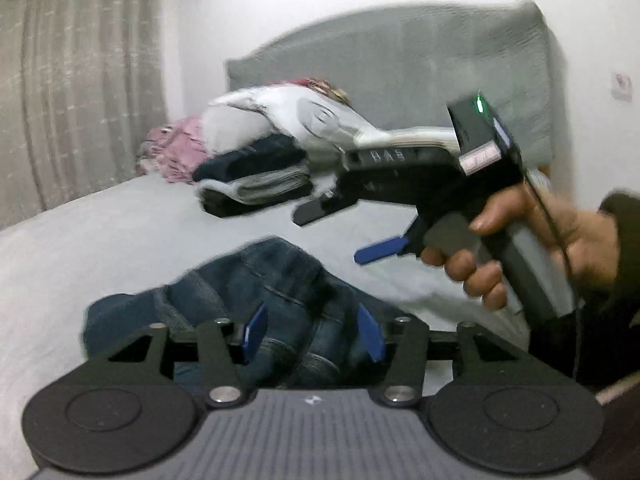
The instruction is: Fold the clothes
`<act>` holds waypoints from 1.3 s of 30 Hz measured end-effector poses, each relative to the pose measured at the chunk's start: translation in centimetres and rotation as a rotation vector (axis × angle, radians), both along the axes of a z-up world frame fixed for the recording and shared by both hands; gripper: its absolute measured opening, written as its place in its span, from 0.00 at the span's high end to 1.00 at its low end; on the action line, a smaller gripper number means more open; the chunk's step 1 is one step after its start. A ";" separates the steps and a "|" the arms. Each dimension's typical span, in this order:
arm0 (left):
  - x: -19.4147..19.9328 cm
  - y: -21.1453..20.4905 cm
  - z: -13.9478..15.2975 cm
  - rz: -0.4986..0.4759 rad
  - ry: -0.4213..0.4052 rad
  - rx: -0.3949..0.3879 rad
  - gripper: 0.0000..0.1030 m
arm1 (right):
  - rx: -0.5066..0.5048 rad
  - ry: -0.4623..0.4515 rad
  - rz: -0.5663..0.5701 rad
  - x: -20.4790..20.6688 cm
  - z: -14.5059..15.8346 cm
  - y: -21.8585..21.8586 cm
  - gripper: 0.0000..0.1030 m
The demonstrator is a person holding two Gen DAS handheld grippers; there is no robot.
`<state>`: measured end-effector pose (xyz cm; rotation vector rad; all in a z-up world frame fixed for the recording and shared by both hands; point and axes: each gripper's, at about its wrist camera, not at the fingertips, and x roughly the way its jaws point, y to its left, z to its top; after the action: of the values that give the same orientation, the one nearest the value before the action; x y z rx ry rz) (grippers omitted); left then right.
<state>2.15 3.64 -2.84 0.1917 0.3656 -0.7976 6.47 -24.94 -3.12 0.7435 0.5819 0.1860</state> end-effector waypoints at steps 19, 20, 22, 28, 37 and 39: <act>2.2 4.8 0.2 0.120 0.192 -0.153 0.49 | -0.151 -0.164 0.142 2.2 3.5 1.8 0.84; 2.2 4.5 -0.1 0.101 0.210 -0.135 0.49 | -0.171 -0.158 0.133 1.7 3.1 1.6 0.86; 2.7 3.4 -1.5 0.054 0.291 -0.066 0.50 | -0.233 -0.105 0.101 1.2 1.5 1.0 0.97; 3.2 3.0 -2.3 0.061 0.288 -0.051 0.49 | -0.249 0.062 0.026 0.4 -2.9 -1.5 0.78; 3.5 3.0 -2.2 0.037 0.281 -0.032 0.47 | -0.367 -0.152 0.214 3.4 3.0 4.3 0.11; 3.6 3.2 -2.1 0.039 0.289 -0.044 0.47 | -0.472 -0.190 0.332 5.4 3.5 7.9 0.09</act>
<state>5.76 6.85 -4.89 0.0273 0.6219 -0.7959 11.91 -17.09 0.35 0.1660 0.5376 0.4053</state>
